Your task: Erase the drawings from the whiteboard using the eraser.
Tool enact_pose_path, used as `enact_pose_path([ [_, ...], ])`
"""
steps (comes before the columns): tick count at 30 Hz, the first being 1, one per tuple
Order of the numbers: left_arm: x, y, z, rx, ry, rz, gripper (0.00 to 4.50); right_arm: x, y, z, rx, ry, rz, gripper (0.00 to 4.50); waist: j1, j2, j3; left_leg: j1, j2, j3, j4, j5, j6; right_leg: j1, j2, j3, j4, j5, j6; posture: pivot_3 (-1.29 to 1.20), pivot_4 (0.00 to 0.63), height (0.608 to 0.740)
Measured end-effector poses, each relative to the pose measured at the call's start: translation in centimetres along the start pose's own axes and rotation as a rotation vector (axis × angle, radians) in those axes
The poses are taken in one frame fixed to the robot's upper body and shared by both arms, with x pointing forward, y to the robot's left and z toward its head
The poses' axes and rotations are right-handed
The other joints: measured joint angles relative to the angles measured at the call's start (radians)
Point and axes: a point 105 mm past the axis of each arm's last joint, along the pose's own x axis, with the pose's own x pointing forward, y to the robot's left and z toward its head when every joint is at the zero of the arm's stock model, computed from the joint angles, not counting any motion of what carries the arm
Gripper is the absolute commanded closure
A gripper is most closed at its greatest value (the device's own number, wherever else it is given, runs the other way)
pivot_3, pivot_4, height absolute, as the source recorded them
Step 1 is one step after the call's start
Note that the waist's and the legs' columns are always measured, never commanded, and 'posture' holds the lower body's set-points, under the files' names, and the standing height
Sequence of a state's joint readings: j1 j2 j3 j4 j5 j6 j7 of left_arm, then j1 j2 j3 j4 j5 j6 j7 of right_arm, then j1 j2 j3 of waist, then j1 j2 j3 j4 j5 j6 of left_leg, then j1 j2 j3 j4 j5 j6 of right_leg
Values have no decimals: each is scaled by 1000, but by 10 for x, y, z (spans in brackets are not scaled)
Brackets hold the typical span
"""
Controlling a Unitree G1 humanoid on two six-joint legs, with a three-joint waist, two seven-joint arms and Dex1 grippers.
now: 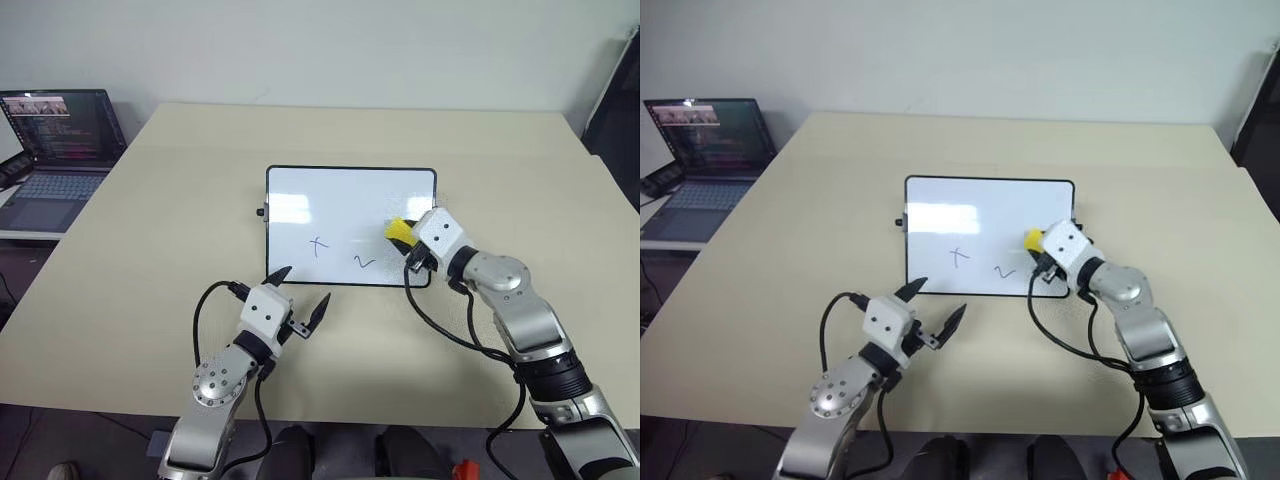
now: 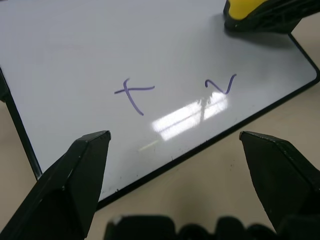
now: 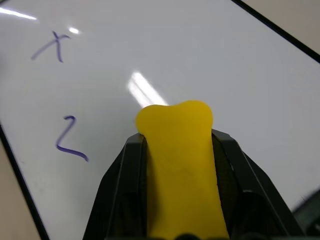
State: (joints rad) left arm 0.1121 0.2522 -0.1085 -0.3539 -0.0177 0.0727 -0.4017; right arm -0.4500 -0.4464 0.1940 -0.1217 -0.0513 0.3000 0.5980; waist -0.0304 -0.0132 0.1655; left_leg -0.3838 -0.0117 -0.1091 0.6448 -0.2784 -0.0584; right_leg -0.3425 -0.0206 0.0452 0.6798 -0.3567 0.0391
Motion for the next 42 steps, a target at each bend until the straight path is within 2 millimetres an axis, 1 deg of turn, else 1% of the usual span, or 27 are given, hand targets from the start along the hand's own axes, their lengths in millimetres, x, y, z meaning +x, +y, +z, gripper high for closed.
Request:
enact_pose_path([
  [3,-1,0,-3,-1,5,-1,0,0,10,5,-20,-34,44,3137,0,0,0,0,0,0,0,0,0,0,0,0,0,0,0,0,150,740],
  [8,-1,-1,-12,-3,26,-6,0,3,35,16,-67,-109,149,3137,0,0,0,0,0,0,0,0,0,0,0,-1,0,0,0,0,150,740],
  [12,1,2,-9,11,15,-9,0,6,48,17,-102,-115,192,3137,1,0,0,0,0,0,0,0,0,0,0,-1,1,0,0,0,150,740],
  [14,2,2,-10,13,18,-10,0,9,56,14,-133,-99,214,3137,0,0,0,1,0,0,0,0,0,0,0,-1,1,0,0,0,150,740],
  [18,3,2,-10,14,17,-11,0,17,67,-7,-169,-9,252,3137,1,0,0,1,0,0,0,0,0,0,0,-1,1,0,0,0,150,740],
  [21,4,2,-10,16,17,-14,0,22,67,-17,-202,42,246,3137,0,0,0,1,0,0,0,0,0,0,0,-1,1,0,0,0,150,740],
  [28,5,2,-9,21,23,0,0,31,58,-12,-270,28,206,3137,0,0,0,2,0,0,1,0,0,1,0,-1,2,0,0,0,150,740],
  [32,5,2,-10,17,32,-1,0,32,58,-11,-274,20,196,3137,0,0,0,2,0,0,1,0,0,1,0,-1,2,0,0,0,150,740],
  [36,10,2,-6,23,20,-8,0,36,57,-9,-273,13,181,3137,-1,0,0,3,0,0,1,0,0,1,0,-1,3,0,0,0,150,740],
  [42,11,1,-3,25,18,-11,0,35,53,-11,-343,38,186,3137,0,0,0,3,0,0,2,0,0,2,0,-1,3,0,0,0,150,740],
])
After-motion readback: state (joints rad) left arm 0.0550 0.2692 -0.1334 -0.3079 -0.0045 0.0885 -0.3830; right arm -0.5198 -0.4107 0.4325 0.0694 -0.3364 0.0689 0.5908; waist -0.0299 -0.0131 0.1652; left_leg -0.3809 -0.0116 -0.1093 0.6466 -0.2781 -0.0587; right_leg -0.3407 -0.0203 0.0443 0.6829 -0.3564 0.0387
